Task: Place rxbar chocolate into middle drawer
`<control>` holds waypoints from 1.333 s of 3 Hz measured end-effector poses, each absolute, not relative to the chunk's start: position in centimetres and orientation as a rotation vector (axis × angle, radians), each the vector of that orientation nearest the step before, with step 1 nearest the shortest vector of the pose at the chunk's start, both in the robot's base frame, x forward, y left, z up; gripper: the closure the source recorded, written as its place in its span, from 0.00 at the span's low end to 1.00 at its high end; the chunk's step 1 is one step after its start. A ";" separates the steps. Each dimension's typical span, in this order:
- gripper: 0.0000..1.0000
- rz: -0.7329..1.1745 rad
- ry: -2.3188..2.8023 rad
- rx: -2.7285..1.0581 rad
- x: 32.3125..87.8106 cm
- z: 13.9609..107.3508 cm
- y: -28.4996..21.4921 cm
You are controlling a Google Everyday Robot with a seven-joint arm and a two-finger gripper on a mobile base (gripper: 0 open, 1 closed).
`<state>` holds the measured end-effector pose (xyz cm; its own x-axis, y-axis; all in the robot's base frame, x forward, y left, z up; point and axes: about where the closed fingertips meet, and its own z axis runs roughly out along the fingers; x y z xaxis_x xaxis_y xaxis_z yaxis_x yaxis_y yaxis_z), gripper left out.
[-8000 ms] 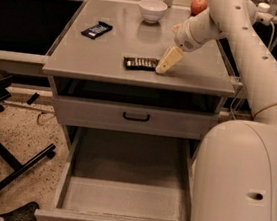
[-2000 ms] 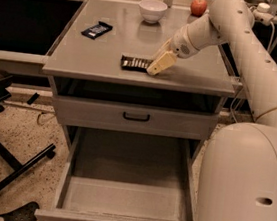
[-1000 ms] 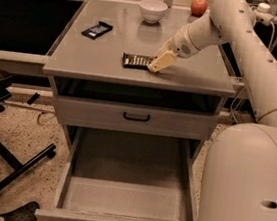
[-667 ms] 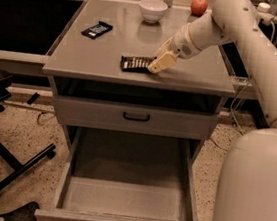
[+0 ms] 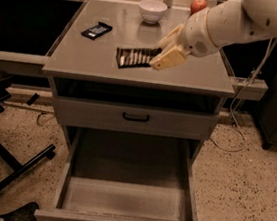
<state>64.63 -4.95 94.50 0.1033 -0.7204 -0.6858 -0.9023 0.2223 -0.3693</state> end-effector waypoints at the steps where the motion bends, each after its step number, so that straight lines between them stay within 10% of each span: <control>1: 1.00 0.318 1.688 -1.577 60.6 90.5 -4.1; 4: 1.00 0.398 1.749 -1.603 58.2 82.1 -4.4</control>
Offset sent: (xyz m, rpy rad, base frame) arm -0.0668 -0.0170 -0.1647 -0.0029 0.2380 0.0731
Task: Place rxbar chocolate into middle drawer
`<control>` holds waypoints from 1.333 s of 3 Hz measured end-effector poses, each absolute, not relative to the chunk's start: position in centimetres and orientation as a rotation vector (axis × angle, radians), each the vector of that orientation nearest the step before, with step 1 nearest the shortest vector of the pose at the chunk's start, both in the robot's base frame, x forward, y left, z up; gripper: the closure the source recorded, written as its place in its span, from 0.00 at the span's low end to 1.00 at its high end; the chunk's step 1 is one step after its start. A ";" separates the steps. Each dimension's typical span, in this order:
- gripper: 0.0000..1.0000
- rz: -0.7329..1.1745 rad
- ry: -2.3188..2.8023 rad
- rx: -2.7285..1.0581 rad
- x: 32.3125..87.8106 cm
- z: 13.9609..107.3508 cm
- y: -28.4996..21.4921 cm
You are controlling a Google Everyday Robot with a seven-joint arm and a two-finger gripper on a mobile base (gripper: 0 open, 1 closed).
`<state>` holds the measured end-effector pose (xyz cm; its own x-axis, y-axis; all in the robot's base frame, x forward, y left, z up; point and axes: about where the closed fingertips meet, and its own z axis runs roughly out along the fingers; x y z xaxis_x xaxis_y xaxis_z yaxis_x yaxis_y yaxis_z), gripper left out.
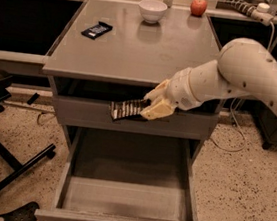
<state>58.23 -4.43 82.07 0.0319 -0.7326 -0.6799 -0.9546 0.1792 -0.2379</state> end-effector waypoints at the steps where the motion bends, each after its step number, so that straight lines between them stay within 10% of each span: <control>1: 1.00 0.473 1.773 -1.519 55.7 76.0 -3.7; 4: 1.00 0.616 1.911 -1.341 49.3 62.1 -1.7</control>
Offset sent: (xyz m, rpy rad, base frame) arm -0.0930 0.0323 -0.2337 0.2101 0.1955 -0.1690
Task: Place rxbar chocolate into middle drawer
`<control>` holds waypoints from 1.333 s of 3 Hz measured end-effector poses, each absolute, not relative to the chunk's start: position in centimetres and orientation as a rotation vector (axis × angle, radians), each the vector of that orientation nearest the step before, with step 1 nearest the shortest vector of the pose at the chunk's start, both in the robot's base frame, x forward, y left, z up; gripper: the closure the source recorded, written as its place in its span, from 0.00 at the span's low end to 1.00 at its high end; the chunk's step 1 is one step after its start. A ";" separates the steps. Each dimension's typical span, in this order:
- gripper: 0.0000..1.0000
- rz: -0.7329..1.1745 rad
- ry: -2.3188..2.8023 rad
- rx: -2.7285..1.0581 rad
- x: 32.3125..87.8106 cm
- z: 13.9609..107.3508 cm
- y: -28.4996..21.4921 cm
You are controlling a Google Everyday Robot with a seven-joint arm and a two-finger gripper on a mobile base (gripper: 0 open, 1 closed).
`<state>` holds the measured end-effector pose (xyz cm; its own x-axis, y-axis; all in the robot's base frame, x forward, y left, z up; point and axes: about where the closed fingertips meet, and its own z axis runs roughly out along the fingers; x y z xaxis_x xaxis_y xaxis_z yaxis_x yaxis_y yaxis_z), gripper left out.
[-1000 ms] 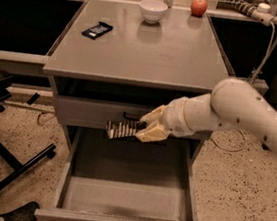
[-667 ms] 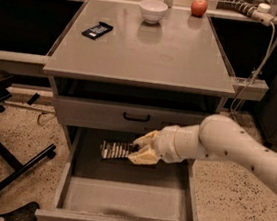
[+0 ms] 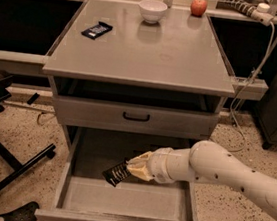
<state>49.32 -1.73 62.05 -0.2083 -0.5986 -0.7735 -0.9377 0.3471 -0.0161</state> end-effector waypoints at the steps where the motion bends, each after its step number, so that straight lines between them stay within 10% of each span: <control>1: 1.00 0.567 1.910 -1.322 49.9 60.5 -1.2; 4: 1.00 0.438 2.069 -1.239 53.7 41.8 3.3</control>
Offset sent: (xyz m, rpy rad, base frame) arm 0.0963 0.0433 -0.1734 -0.0366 -0.1601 -0.2554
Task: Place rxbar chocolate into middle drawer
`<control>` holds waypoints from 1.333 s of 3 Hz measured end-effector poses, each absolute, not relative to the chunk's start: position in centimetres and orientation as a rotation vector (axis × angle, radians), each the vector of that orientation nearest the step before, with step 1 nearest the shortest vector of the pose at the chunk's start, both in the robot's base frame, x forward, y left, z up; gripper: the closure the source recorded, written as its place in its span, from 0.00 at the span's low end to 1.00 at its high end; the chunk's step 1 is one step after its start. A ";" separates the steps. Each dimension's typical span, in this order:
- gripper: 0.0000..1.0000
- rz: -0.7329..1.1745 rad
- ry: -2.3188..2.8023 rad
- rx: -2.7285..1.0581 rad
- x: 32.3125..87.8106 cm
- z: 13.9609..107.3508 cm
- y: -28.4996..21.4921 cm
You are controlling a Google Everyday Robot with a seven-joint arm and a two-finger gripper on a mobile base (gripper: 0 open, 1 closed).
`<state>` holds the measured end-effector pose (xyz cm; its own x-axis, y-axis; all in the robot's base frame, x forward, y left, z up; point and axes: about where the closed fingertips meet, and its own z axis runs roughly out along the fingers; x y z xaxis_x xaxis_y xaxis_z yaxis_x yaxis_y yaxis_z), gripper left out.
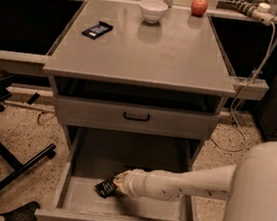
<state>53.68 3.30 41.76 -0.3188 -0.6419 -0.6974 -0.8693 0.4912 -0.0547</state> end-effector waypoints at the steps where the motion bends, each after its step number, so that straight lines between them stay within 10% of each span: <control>1: 1.00 0.383 2.029 -1.199 55.7 42.4 3.8; 4: 0.35 0.383 2.029 -1.199 55.7 42.4 3.8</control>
Offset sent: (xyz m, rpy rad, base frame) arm 0.0196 0.0055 0.0054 0.0039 -0.0633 -0.0307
